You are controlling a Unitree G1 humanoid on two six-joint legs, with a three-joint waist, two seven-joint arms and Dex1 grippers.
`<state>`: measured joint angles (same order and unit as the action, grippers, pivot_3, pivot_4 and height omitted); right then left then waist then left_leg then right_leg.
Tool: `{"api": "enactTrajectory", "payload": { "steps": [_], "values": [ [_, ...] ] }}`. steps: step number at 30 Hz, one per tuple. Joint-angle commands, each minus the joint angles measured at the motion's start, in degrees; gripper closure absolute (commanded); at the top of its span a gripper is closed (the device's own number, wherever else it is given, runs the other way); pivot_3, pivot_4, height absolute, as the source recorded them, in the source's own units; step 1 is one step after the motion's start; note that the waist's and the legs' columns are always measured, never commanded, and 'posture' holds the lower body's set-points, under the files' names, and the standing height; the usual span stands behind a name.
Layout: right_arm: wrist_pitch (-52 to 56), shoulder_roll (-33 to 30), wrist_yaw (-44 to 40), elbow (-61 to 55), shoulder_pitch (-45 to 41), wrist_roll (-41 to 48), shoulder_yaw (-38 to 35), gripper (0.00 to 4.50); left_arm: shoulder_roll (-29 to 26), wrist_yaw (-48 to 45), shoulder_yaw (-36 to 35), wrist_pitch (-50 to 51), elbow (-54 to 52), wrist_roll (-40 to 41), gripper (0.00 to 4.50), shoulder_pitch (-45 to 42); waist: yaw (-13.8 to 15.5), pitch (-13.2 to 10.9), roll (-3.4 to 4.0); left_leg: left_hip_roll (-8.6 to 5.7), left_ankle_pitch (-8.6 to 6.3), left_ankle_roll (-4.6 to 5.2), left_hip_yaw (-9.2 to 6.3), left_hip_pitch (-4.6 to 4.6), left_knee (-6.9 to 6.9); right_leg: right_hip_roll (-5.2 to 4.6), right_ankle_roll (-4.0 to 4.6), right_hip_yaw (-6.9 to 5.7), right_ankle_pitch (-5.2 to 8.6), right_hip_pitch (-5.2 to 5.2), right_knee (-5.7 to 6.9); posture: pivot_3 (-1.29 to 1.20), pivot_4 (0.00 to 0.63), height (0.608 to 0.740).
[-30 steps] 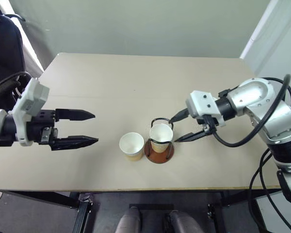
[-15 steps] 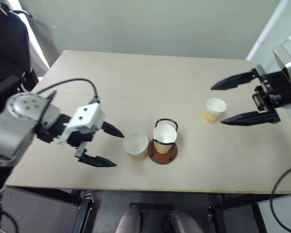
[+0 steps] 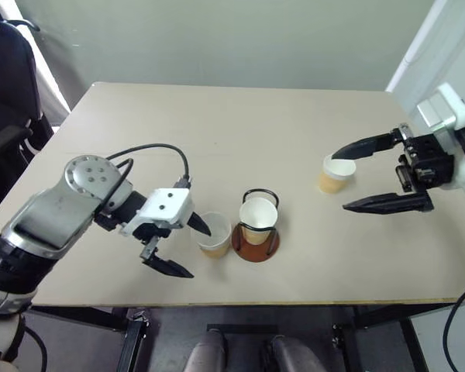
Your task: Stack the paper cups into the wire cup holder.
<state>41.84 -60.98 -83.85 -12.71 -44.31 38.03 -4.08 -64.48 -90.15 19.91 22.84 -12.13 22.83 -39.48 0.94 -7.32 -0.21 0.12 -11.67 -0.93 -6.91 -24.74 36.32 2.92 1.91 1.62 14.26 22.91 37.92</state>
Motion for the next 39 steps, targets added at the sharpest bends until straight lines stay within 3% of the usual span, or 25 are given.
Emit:
{"api": "enactTrajectory", "payload": {
  "steps": [1,4,15,21,25,28,39],
  "values": [
    [-0.30,-1.49,0.91,-1.50,0.04,1.05,-2.69,0.03,0.30,-2.35,0.56,-3.08,0.97,-2.01,0.00,-1.48,0.06,0.00,0.00,0.00,0.00,0.01,0.00,-0.01,0.02,0.00,0.00,0.00,0.00,0.00,0.01,0.00,0.150,0.740],
    [-0.24,-1.65,1.30,-1.66,0.15,1.30,-2.69,0.00,1.81,-2.35,1.06,-5.09,1.67,-3.50,0.62,-0.97,0.07,0.00,0.00,-0.01,0.01,0.03,0.00,-0.03,0.06,0.00,-0.02,0.00,-0.02,0.00,0.02,0.00,0.150,0.740],
    [-0.64,-2.05,2.14,-2.36,0.48,1.40,-2.50,0.00,7.34,-2.16,0.83,-11.70,6.51,-10.14,4.47,-0.75,0.08,0.01,0.01,-0.02,-0.03,0.13,-0.01,-0.18,0.37,0.00,-0.15,-0.01,-0.10,0.02,0.04,0.00,0.150,0.740],
    [-0.84,-2.26,2.23,-2.34,0.63,1.47,-2.52,0.00,7.98,-2.18,-1.31,-10.16,7.04,-8.15,4.47,-2.39,0.10,0.01,0.01,-0.03,-0.03,0.17,-0.01,-0.19,0.44,0.00,-0.19,-0.01,-0.12,0.02,0.05,0.00,0.150,0.740],
    [-1.19,-2.90,1.94,-1.78,0.50,1.32,-2.91,0.00,5.77,-2.35,-4.63,-2.89,7.19,0.41,4.47,-8.50,0.22,0.00,0.00,-0.03,-0.02,0.18,-0.05,-0.26,0.58,0.00,-0.24,-0.05,-0.16,0.02,0.08,0.00,0.150,0.740],
    [-1.14,-3.21,1.72,-1.19,0.12,1.98,-3.69,0.00,4.90,-2.35,-6.27,-1.46,11.40,1.67,4.47,-15.88,0.26,0.00,0.00,-0.05,-0.05,0.22,-0.05,-0.30,0.66,0.00,-0.30,-0.04,-0.21,0.01,0.05,0.00,0.150,0.740],
    [-1.90,-3.89,2.29,-1.51,1.07,2.56,-4.66,0.00,12.55,-2.35,-0.93,-3.91,19.04,5.86,4.47,-32.29,0.42,0.00,0.01,-0.12,-0.13,0.40,-0.01,-0.34,0.77,-0.06,-0.42,0.03,-0.27,-0.02,-0.02,0.00,0.150,0.740]
  ]
}}
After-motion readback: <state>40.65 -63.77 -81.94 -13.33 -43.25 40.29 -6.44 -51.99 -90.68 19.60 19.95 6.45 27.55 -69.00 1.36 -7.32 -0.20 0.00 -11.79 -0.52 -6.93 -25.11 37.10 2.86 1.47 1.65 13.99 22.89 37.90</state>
